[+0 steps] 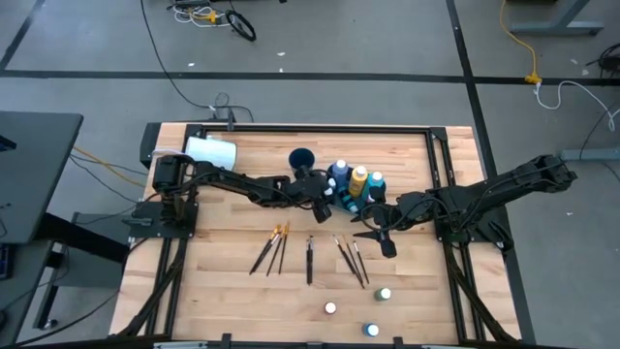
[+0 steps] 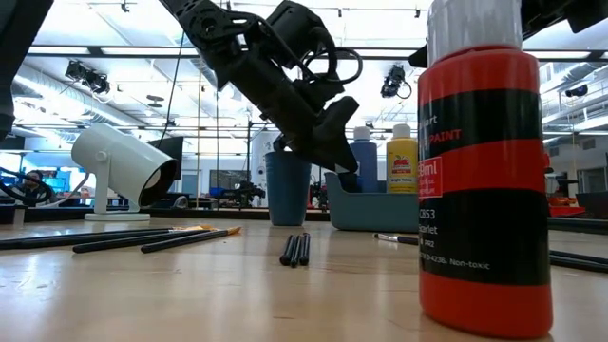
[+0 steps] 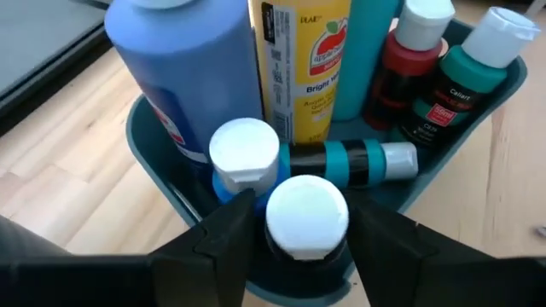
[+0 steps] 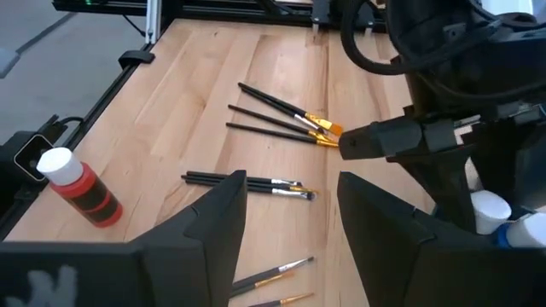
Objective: Pick & Place Paint Supplies
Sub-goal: Put the small black paint bottle into the blue bin, then put the small red paint bottle into the blue bin
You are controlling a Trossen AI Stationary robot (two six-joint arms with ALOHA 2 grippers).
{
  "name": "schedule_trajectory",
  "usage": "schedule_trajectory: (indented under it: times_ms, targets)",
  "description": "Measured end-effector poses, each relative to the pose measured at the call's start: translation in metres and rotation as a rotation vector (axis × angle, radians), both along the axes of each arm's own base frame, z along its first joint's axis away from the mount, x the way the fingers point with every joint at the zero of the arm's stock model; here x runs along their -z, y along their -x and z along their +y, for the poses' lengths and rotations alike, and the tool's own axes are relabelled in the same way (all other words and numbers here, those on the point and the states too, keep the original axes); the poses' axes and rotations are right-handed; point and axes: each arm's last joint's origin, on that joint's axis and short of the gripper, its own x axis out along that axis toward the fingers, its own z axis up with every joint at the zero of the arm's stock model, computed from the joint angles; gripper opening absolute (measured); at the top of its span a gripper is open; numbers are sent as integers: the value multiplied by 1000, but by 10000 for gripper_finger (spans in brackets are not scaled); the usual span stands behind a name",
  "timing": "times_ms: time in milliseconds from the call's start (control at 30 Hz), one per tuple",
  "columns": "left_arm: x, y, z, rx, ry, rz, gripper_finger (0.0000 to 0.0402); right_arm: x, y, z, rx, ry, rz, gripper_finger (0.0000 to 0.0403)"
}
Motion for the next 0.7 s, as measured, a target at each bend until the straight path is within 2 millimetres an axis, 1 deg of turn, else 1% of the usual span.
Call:
schedule_trajectory:
  times_ms: [100, 200, 300, 367, 433, 467, 533, 700]
  targets:
    - [-3, 1, 0, 3, -33, 7, 198, 0, 0, 1, -34, -15, 5, 190]
    - [-11, -2, -2, 21, -56, -2, 204, 0, 1, 4, -115, -50, 12, 190]
    - [-23, -6, -7, 57, -85, -27, 208, 0, 2, 6, -202, -88, 24, 190]
    - [-33, -5, -11, 86, -110, -22, 208, 0, 2, 8, -251, -110, 32, 190]
    - [-47, -10, -18, 124, -127, -69, 208, 2, 4, 9, -296, -136, 55, 190]
    - [-52, -8, -21, 150, -133, -65, 208, 2, 4, 10, -318, -146, 66, 190]
    - [-64, -12, -31, 222, -130, -112, 208, 4, 6, 11, -354, -162, 88, 190]
    - [-78, -14, -59, 485, -46, -170, 208, 7, 7, 14, -412, -145, 110, 190]
